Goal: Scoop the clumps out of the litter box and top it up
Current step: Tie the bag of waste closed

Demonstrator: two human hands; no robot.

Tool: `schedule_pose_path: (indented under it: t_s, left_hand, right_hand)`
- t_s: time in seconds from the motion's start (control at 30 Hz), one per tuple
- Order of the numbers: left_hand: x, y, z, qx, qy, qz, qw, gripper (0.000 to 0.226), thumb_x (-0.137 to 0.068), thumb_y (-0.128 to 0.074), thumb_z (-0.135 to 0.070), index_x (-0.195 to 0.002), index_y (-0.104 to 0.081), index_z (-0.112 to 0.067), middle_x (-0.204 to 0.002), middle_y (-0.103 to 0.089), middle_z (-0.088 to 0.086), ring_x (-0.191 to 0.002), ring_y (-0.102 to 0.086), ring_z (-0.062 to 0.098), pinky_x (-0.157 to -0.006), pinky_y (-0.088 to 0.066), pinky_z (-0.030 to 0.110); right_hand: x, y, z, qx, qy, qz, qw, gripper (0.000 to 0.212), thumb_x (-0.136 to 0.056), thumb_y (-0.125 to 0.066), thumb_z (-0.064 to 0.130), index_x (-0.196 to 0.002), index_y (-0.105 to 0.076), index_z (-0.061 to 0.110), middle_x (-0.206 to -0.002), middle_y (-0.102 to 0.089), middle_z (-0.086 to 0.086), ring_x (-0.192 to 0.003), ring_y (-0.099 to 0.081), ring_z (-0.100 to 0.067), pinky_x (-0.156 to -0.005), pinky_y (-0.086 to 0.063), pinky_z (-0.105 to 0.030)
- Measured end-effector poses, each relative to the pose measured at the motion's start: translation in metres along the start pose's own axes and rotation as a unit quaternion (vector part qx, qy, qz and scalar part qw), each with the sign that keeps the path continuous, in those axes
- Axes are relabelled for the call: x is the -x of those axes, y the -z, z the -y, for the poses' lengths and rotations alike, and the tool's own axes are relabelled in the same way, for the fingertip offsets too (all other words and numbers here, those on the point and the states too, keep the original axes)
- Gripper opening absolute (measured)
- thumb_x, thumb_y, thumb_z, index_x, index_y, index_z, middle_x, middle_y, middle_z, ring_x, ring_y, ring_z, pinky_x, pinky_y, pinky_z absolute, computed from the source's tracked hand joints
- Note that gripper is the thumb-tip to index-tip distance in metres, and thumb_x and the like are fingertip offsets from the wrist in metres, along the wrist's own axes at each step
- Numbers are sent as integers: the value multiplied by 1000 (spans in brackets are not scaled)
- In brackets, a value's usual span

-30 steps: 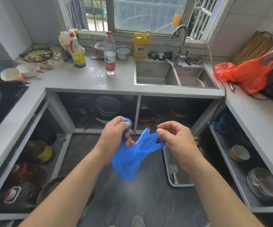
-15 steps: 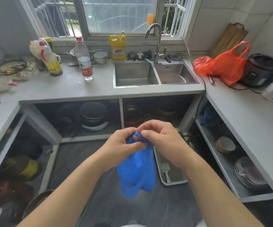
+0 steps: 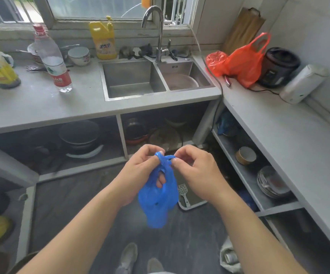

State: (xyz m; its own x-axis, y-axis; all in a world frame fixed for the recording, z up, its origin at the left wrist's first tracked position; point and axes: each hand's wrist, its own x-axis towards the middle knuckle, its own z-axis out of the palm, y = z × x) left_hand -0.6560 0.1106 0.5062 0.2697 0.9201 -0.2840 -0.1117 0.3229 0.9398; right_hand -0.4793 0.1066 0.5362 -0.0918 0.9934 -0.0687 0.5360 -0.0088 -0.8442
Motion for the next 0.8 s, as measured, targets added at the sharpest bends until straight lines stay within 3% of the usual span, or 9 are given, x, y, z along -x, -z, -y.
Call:
schedule_pose_path:
  t_s: [0.1,0.17,0.27,0.4,0.57,0.7,0.8]
  left_hand:
    - [-12,20,-6,19,9,-18,1000,14,-101,-45,-6,-107,-57,-2,-68,-63,14,-58,-55,24,-64,-48,34]
    - [-17,34,-12,27,7,-19,999,13,-98,-47,-4,-103,-59,-1,-75,-65,15,-62,-57,25,-60,-48,31]
    - [-19,52,-20,34,1,-14,999,14,-97,-49,-5,-100,-63,-7,-89,-67,20,-71,-60,26,-54,-48,27]
    - [-20,66,-28,64,-11,6,998,15,-98,-49,-5,-100,-63,-7,-92,-70,20,-79,-64,31,-74,-52,42]
    - [-24,63,-34,39,-19,-8,999,15,-97,-49,-5,-101,-64,-6,-93,-70,22,-82,-65,33,-81,-53,51]
    - [-30,58,-38,25,-20,-15,999,13,-98,-51,-6,-99,-65,-6,-87,-71,16,-75,-64,25,-74,-51,42]
    - [-34,60,-41,-7,-11,-9,1000,15,-98,-52,-5,-99,-66,-7,-83,-71,10,-72,-61,20,-71,-49,37]
  right_hand:
    - [-4,-8,8,-72,-55,2,996,7,-90,-67,21,-83,-66,20,-83,-70,-1,-78,-63,-14,-74,-55,-38]
    - [-6,-18,15,-141,-78,23,987,5,-92,-66,16,-91,-67,11,-93,-73,-6,-85,-67,-17,-81,-56,-47]
    - [-8,-36,25,-247,-74,58,964,18,-91,-66,13,-101,-64,-2,-111,-73,-11,-106,-67,-34,-97,-49,-59]
    - [-8,-50,35,-264,-59,76,960,19,-90,-66,3,-99,-58,-12,-126,-68,-2,-120,-62,-19,-106,-46,-47]
    - [-15,-60,38,-133,-72,55,987,21,-80,-78,23,-95,-63,20,-102,-73,2,-94,-71,-20,-85,-58,-48]
    - [-27,-61,34,-54,-46,-18,997,14,-84,-72,24,-89,-60,23,-82,-68,1,-71,-62,-19,-66,-54,-38]
    - [-33,-57,25,-43,0,-67,997,11,-90,-64,17,-90,-63,27,-76,-68,2,-66,-61,-20,-61,-53,-43]
